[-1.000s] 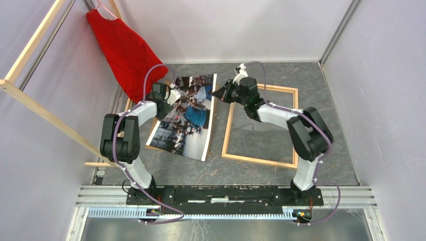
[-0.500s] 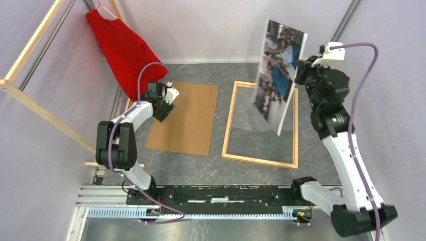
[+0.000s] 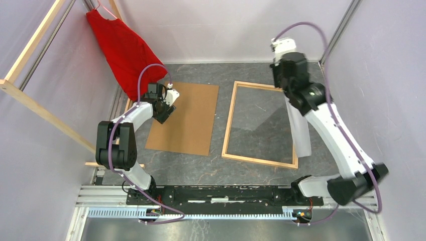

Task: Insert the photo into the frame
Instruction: Turn over the photo from the photo frame.

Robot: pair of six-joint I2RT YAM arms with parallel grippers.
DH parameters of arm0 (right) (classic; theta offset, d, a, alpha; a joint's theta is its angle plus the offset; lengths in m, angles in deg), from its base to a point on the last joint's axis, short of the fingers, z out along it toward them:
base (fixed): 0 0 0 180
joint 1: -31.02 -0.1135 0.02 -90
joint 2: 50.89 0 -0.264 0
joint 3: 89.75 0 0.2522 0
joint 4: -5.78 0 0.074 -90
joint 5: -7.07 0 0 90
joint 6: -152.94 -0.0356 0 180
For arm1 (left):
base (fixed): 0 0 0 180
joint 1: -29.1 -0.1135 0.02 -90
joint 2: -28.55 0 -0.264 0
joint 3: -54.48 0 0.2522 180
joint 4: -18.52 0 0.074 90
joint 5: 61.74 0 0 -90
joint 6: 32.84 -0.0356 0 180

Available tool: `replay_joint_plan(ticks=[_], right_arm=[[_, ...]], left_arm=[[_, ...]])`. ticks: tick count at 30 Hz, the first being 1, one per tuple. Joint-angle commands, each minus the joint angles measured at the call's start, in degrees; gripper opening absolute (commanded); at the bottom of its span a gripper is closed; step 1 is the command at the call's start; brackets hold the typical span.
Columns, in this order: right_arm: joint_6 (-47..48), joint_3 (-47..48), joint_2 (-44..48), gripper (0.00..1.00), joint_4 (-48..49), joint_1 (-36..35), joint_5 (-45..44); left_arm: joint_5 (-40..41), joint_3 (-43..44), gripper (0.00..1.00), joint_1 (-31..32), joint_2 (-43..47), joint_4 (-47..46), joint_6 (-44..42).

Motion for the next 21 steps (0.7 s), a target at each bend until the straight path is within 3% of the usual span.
replay_joint_plan(ticks=[1, 5, 8, 12, 13, 16, 21], right_arm=[[-3.68, -1.62, -4.12, 0.00, -11.60, -1.76, -1.74], [-15.42, -10.69, -3.55, 0.00, -4.43, -1.36, 10.44], [-24.93, -14.63, -5.30, 0.00, -2.45, -0.30, 13.63], [-35.99, -23.47, -4.63, 0.00, 10.10, 4.94, 26.38], [-39.34, -26.04, -4.04, 0.00, 13.83, 5.91, 27.21], [-46.74, -28.66, -4.37, 0.00, 18.45, 6.04, 24.39], [-54.97, -27.72, -7.04, 0.00, 21.45, 4.53, 16.16]], left_arm=[[-1.60, -0.64, 0.74, -0.09, 2.35, -2.31, 3.17], [-1.67, -1.56, 0.74, -0.09, 2.50, -3.50, 3.07], [-1.67, -2.12, 0.74, -0.09, 2.65, -4.10, 3.22], [-1.29, -3.29, 0.74, -0.07, 3.33, -4.75, 2.88], [-1.06, -3.60, 0.74, -0.08, 3.40, -4.91, 2.65], [-0.53, -4.10, 0.96, -0.09, 3.47, -4.98, 2.37], [-0.49, -4.33, 0.97, -0.09, 3.40, -4.79, 2.09]])
